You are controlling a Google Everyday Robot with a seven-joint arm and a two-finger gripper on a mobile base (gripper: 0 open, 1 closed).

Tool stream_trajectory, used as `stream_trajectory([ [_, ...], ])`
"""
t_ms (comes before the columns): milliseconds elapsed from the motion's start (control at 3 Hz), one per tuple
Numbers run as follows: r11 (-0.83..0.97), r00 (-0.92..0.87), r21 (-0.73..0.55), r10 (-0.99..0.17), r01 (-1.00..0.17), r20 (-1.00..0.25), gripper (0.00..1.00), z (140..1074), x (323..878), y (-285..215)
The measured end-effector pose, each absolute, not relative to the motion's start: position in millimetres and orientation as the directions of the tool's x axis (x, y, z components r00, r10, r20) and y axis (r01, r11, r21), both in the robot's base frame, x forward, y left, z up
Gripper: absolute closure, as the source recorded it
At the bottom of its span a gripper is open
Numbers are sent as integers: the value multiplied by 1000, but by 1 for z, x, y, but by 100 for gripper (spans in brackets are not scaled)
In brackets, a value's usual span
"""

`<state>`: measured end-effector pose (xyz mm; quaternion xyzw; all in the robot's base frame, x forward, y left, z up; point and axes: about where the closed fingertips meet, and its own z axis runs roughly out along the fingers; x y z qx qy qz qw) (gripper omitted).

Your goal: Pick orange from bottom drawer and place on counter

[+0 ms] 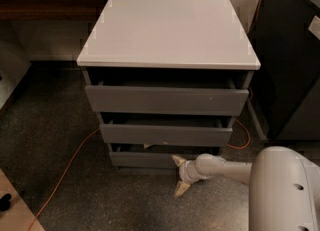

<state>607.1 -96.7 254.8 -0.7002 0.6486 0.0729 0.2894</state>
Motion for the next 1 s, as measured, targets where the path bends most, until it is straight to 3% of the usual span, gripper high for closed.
stream_trajectory([
  [1000,64,136,-408,-886,-911,-444,0,230,661,-94],
])
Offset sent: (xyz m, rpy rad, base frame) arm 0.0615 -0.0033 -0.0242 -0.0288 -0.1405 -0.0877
